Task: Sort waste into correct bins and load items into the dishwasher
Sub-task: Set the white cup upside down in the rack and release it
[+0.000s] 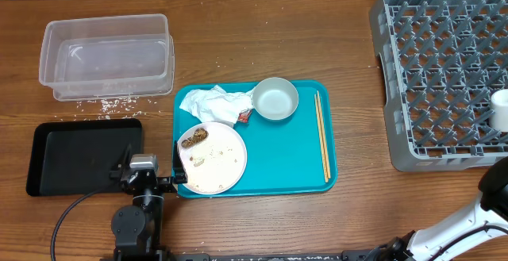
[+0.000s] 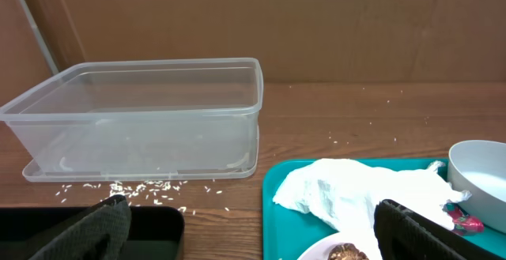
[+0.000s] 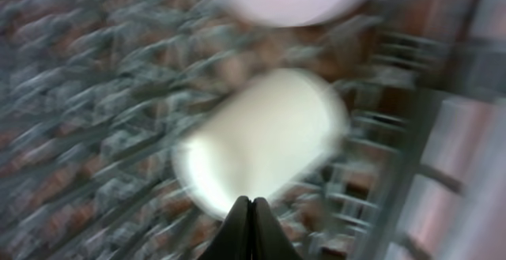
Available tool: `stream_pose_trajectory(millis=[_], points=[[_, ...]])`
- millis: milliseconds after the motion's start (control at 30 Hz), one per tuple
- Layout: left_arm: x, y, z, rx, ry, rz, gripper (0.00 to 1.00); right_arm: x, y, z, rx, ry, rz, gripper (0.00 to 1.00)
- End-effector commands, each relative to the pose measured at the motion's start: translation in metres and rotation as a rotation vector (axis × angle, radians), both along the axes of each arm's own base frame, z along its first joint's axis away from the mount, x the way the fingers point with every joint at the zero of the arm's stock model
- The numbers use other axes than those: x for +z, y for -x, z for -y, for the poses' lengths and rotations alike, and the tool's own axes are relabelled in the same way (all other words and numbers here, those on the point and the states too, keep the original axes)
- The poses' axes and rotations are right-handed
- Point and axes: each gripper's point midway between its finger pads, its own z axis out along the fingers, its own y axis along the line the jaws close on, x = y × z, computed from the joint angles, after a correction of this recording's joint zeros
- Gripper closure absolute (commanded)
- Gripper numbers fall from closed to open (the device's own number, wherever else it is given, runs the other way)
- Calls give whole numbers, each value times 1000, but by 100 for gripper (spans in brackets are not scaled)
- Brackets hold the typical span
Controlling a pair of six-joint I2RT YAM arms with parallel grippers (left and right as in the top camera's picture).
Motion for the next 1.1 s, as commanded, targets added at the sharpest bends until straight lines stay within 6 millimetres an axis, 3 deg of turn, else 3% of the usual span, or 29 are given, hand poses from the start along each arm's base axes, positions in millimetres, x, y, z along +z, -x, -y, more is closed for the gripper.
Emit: stream_pose_trajectory(millis=[0, 133, 267, 400, 767, 933, 1067], points=[[1, 0, 0, -3, 7, 8, 0, 28, -40, -36, 266, -45, 172, 96], [1, 0, 0, -3, 7, 8, 0, -3, -39, -30, 253, -9, 52, 96], [1, 0, 0, -3, 7, 8, 0, -29, -21, -14, 138, 18, -80, 96], [1, 0, 0, -3, 7, 8, 0, -38, -6, 0, 52, 56, -152, 96], [1, 0, 0, -3, 7, 8, 0, -27, 30, 16, -131, 95, -250, 96], [1, 0, 0, -3, 7, 8, 0, 2, 37, 22, -170, 96, -228, 96], [1, 0, 0, -3, 7, 8, 0, 33, 30, 13, -161, 76, -153, 96]])
